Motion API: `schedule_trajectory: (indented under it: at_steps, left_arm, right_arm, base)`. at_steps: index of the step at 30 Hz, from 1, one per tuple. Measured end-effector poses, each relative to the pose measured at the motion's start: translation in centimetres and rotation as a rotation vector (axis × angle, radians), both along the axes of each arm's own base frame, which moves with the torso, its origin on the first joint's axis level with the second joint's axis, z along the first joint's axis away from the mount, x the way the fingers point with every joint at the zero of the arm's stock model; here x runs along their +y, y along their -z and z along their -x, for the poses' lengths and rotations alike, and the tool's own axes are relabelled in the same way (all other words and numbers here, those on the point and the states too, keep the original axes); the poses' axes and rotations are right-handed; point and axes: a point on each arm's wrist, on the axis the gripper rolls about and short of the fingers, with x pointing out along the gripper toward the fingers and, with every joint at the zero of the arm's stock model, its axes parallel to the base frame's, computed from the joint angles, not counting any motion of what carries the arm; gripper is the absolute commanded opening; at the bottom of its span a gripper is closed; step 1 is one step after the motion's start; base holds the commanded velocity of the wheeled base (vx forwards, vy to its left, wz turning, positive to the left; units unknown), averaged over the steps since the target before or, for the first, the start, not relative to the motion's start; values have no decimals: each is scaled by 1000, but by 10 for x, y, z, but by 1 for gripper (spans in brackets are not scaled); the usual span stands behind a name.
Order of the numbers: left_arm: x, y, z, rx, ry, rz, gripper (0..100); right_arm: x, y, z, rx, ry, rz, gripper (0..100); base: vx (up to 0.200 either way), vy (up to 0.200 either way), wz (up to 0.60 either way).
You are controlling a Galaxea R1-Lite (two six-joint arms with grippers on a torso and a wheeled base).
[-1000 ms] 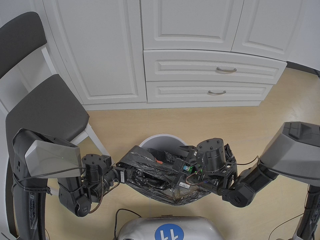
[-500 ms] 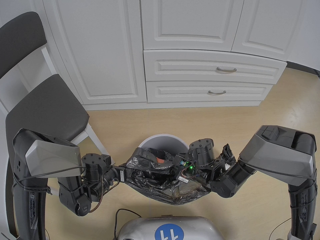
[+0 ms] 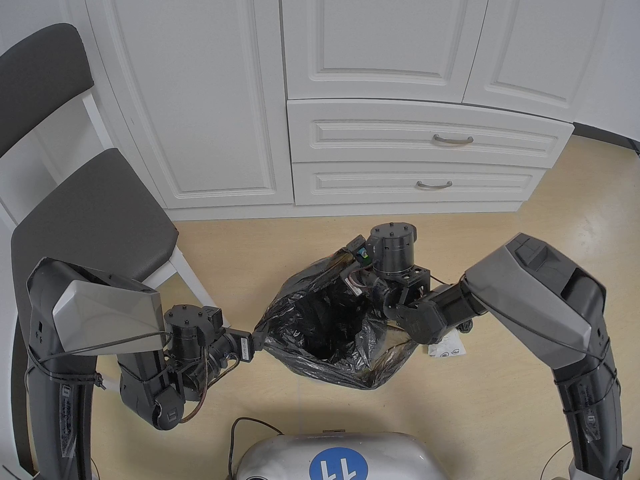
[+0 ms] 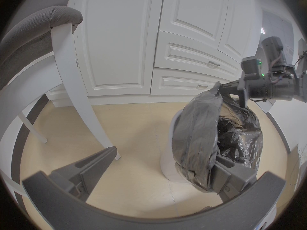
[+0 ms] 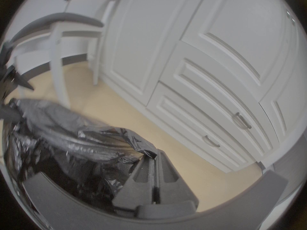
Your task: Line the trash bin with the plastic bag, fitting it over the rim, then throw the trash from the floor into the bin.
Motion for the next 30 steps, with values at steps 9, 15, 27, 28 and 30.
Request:
schedule_trajectory:
  at_steps: [9, 15, 27, 28, 30]
  left_arm:
    - [0, 0, -2, -4, -3, 3, 100]
    - [0, -1, -3, -10, -5, 6, 100]
    - [0, -4, -3, -18, -5, 10, 100]
    - [0, -5, -3, -19, -4, 10, 100]
    - [0, -6, -3, -23, -3, 12, 100]
  right_arm:
    - [14, 18, -38, -56, 74, -180, 100]
    - [21, 18, -50, -96, 86, -286, 100]
    - [10, -28, -7, 84, 88, -271, 100]
    - [8, -34, -1, 99, 90, -280, 100]
    - [1, -49, 17, 137, 96, -297, 100]
  base:
    - [0, 0, 0]
    - [0, 0, 0]
    - [0, 0, 0]
    - [0, 0, 0]
    - [0, 0, 0]
